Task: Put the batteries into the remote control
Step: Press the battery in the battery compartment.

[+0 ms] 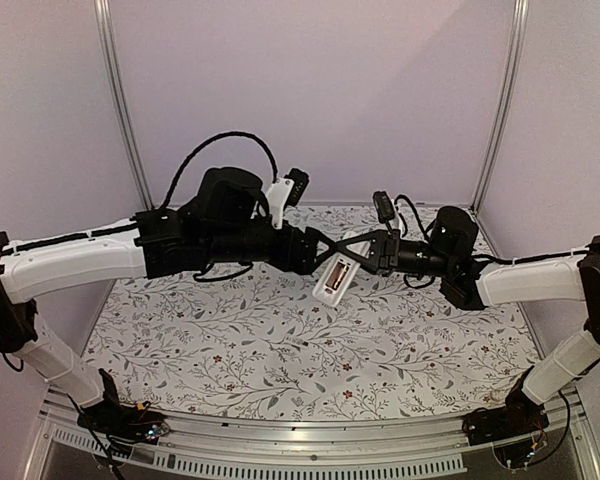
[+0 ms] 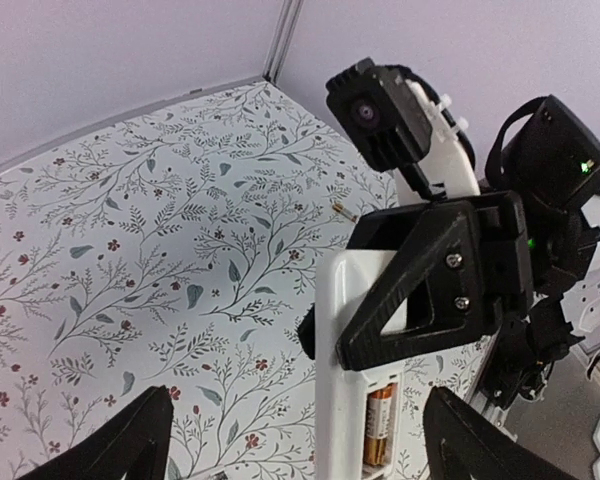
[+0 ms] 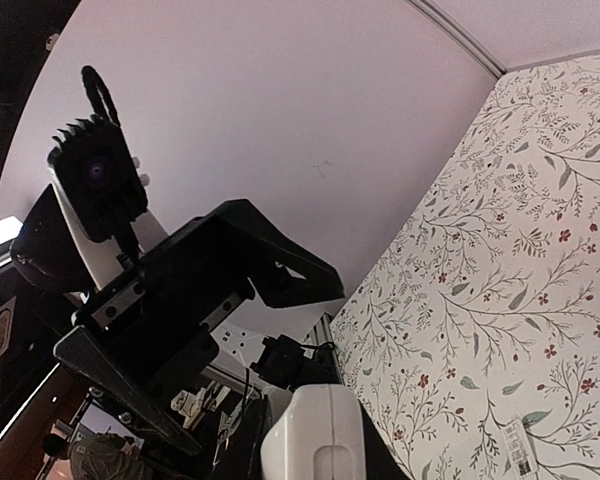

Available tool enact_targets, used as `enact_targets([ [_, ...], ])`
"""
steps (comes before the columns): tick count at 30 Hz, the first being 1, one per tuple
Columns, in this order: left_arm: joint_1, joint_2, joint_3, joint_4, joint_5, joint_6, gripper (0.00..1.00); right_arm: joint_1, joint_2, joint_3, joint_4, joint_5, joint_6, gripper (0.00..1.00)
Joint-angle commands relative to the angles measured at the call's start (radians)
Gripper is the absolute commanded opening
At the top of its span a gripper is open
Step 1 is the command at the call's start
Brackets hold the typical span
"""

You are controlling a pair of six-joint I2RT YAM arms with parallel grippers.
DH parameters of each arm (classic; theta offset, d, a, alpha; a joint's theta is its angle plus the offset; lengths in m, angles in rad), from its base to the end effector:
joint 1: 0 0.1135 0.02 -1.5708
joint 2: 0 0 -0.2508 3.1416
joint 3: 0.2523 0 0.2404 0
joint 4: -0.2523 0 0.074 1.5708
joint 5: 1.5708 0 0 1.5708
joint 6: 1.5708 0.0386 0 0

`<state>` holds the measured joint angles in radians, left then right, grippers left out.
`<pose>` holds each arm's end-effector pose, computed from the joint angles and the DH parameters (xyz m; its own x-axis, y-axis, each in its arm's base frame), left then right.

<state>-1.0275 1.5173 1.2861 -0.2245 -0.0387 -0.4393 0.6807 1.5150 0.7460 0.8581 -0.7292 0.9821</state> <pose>0.1812 -0.2971 0.3195 -0.5621 0.1086 -0.8199 0.6611 0.6547 -0.3665 0.2305 0.2197 0.2543 -0.7808 0.1657 -0.6024 -0.6045 0.0433 0.7954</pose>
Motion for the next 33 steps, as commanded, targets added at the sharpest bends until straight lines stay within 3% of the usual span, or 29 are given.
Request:
enact_targets([
  [1, -0.003, -0.054, 0.018, -0.043, -0.089, 0.098, 0.82, 0.003, -0.033, 0.021, -0.163, 0.072, -0.08, 0.0],
  [6, -0.059, -0.026, 0.024, -0.086, -0.144, 0.199, 0.51, 0.004, -0.049, 0.041, -0.299, 0.14, -0.094, 0.0],
  [8, -0.093, -0.01, 0.025, -0.094, -0.149, 0.228, 0.45, 0.004, -0.055, 0.045, -0.333, 0.17, -0.086, 0.0],
  [15, -0.154, 0.084, 0.063, -0.097, -0.146, 0.244, 0.55, 0.007, -0.055, 0.062, -0.397, 0.226, -0.005, 0.0],
  [33, -0.174, 0.236, 0.189, -0.155, -0.253, 0.261, 0.42, 0.021, -0.07, 0.088, -0.468, 0.228, 0.022, 0.0],
])
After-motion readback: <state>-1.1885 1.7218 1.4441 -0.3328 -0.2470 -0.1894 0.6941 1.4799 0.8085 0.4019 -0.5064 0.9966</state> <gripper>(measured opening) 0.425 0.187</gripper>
